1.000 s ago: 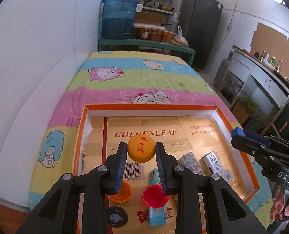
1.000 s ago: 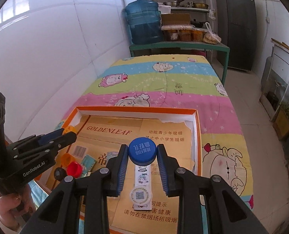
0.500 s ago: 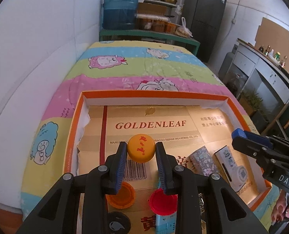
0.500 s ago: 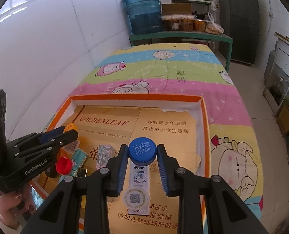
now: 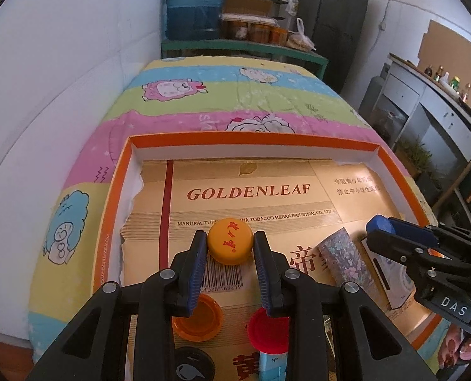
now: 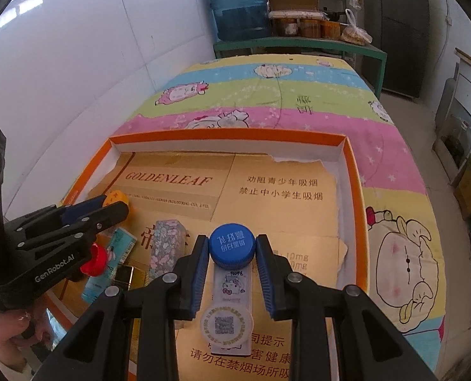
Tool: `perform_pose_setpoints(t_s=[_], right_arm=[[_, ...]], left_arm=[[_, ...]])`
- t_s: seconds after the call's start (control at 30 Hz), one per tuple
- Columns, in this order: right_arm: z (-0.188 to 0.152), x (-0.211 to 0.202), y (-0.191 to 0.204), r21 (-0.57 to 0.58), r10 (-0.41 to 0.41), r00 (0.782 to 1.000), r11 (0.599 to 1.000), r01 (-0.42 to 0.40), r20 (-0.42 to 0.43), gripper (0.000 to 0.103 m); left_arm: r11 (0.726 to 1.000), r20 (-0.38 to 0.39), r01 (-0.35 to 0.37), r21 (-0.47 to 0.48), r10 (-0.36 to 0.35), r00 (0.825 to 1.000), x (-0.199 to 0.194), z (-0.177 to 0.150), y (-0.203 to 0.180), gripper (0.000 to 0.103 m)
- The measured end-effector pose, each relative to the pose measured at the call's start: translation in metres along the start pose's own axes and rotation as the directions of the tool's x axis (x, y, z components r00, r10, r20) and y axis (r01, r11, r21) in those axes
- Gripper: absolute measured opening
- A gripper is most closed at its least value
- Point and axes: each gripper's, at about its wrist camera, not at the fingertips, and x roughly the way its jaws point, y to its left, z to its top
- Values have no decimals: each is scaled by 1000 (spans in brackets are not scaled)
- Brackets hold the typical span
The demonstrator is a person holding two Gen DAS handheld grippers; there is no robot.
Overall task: Organize rigid objects
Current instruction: 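Open the left gripper to drop the orange cap while the right releases the blue cap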
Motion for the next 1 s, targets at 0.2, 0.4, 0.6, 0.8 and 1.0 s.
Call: perform_pose_setpoints(t_s=[0.2, 0.4, 0.6, 0.8, 1.0], right_arm=[[-1, 1, 1, -7, -8, 1000, 1000, 8, -3, 30], [-2, 1, 1, -9, -8, 1000, 1000, 8, -2, 31], [-3, 1, 1, -5, -7, 1000, 1000, 7, -1, 31], [-4, 0, 1, -5, -4, 1000, 1000, 4, -2, 31], [-6, -2, 2, -15, -11, 1000, 1000, 11, 2, 31]], left_arm=[[1000, -1, -8, 11, 8, 1000, 1, 0, -1, 31], [1000, -3, 4, 3, -4, 1000, 1, 0, -2, 33], [1000, -1, 3, 14, -3, 1000, 1, -1, -3, 43], [1000, 1, 9, 5, -9, 1000, -1, -1, -3, 46], [1000, 8, 8, 10, -8, 1000, -4, 1, -2, 46]])
